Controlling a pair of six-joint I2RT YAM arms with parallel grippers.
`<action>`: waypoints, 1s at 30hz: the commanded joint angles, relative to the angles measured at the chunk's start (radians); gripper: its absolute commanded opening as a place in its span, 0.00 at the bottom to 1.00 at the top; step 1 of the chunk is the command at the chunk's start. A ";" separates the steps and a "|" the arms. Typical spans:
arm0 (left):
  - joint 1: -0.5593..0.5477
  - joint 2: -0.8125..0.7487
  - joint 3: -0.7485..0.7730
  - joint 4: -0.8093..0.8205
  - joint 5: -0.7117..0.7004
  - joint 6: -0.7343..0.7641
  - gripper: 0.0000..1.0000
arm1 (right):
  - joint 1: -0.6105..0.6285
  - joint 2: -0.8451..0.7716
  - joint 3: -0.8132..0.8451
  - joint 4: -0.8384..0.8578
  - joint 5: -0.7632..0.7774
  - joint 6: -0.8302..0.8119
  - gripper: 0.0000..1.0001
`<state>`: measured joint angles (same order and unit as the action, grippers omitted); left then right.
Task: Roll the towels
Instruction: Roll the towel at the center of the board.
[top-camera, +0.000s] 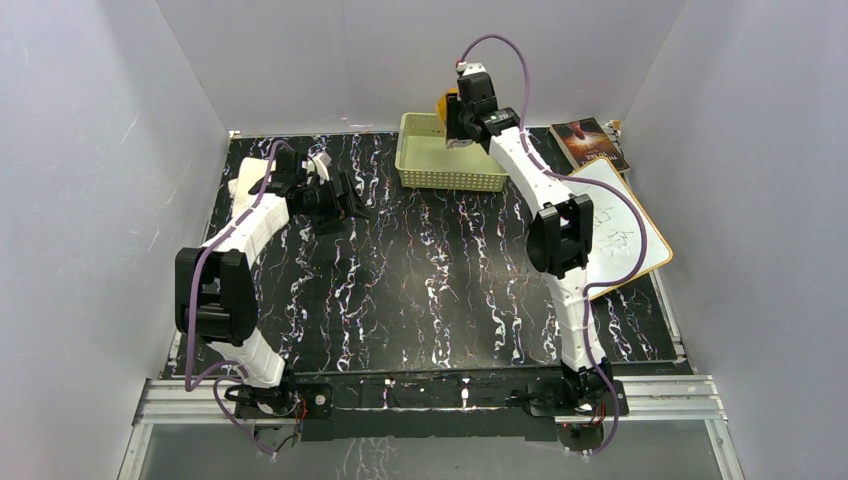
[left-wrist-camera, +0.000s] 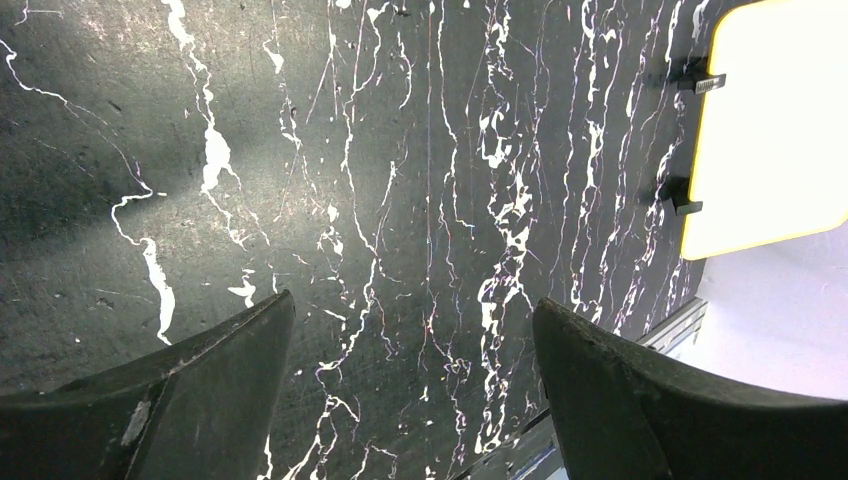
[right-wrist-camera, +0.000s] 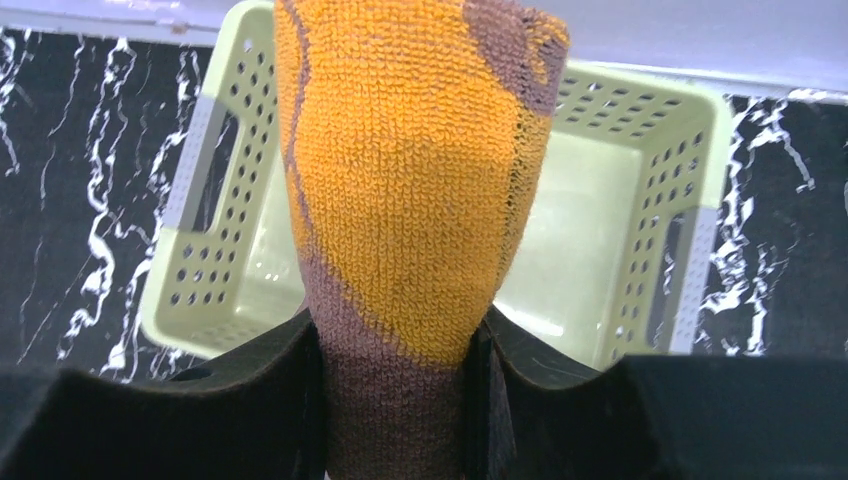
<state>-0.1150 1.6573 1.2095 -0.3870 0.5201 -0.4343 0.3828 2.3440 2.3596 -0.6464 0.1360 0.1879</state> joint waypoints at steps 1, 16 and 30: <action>0.006 -0.040 -0.017 -0.035 0.042 0.019 0.87 | -0.036 0.048 0.092 0.032 0.008 -0.038 0.38; 0.005 -0.190 -0.061 0.301 0.102 -0.121 0.87 | 0.001 -0.248 -0.192 0.207 0.010 -0.212 0.35; 0.003 -0.284 -0.266 0.223 0.070 -0.213 0.86 | 0.478 -0.733 -1.268 0.436 0.749 -0.257 0.36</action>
<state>-0.1139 1.4288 1.0111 -0.1299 0.5838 -0.6010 0.7872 1.6226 1.2301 -0.2867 0.5274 -0.0807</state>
